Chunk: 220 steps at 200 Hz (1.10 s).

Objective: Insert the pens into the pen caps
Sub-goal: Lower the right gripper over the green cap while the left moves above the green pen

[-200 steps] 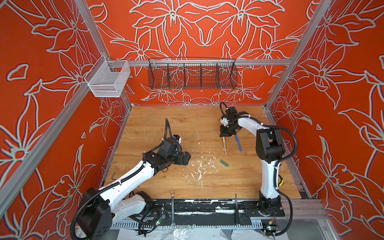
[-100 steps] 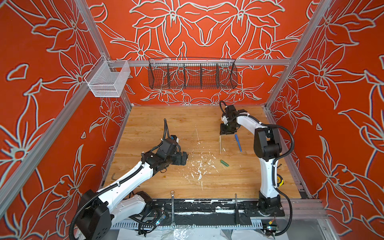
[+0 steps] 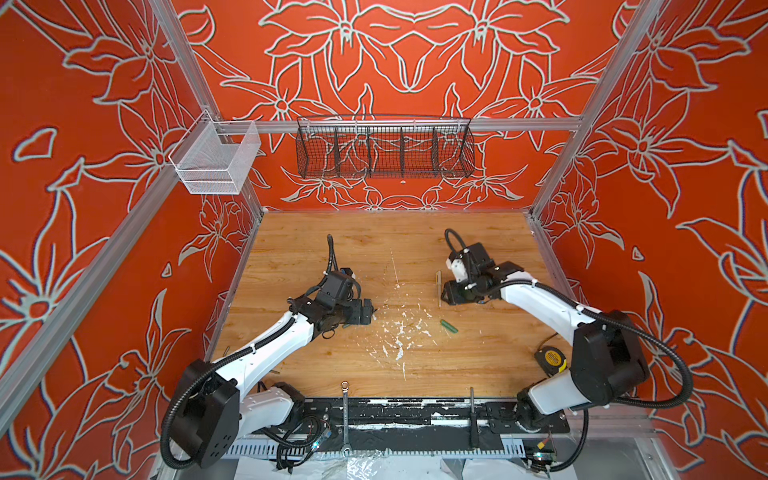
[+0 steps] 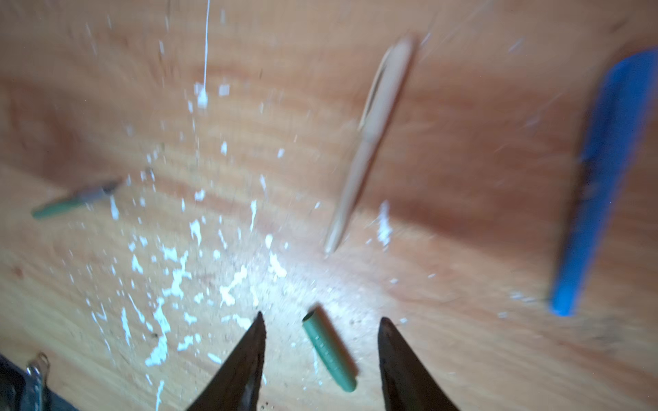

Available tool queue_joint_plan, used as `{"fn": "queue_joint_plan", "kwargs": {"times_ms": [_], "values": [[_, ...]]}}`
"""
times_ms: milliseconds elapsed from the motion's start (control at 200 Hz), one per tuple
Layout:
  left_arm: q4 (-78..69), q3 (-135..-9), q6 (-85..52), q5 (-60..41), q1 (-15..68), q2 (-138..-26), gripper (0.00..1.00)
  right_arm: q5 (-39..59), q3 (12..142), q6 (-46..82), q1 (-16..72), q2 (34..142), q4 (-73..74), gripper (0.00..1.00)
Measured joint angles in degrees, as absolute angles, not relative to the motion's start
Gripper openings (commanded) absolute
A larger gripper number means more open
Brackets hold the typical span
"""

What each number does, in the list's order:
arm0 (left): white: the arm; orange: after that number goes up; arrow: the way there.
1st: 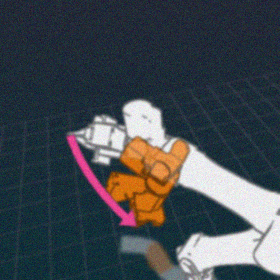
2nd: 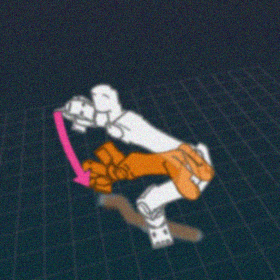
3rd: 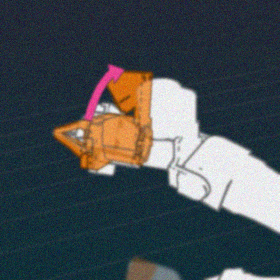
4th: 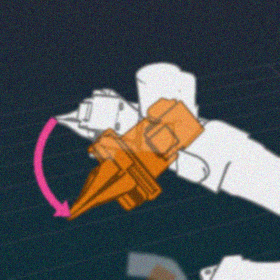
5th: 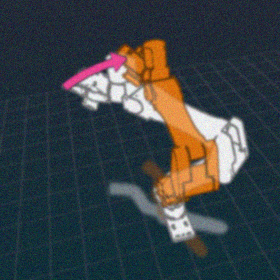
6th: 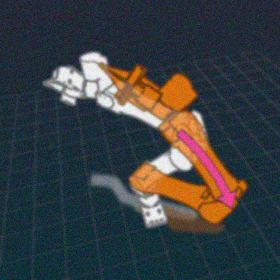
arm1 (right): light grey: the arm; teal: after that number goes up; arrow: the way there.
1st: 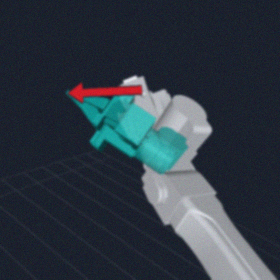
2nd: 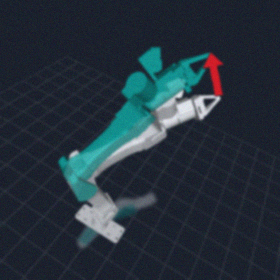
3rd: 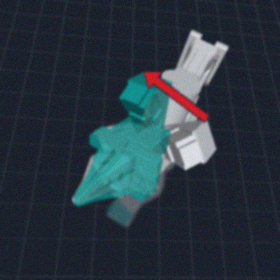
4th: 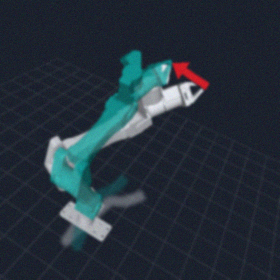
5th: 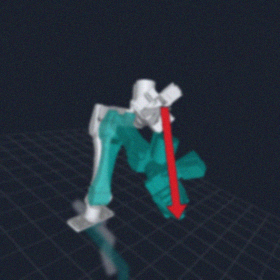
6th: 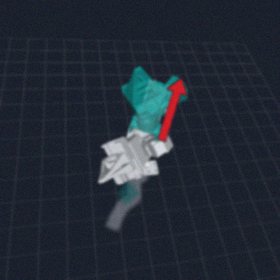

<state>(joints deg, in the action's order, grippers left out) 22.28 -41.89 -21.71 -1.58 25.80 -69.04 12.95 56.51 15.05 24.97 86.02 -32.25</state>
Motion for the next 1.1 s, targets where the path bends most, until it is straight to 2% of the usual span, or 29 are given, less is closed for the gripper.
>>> {"fn": "queue_joint_plan", "kwargs": {"times_ms": [195,786,1101], "values": [[20.82,-41.87,-21.8,-3.14,25.06,-70.57,0.97,13.87,50.06,16.53,28.03,86.08,-29.17,0.52],[19.99,-41.21,-21.82,-4.23,25.06,-71.11,0.97,17.52,49.69,17.28,31.29,91.68,-23.77,0.53],[20.01,-41.21,-21.82,-5.26,25.06,-71.11,0.97,19.35,47.42,18.85,31.64,84.51,-31.97,0.49]]}}
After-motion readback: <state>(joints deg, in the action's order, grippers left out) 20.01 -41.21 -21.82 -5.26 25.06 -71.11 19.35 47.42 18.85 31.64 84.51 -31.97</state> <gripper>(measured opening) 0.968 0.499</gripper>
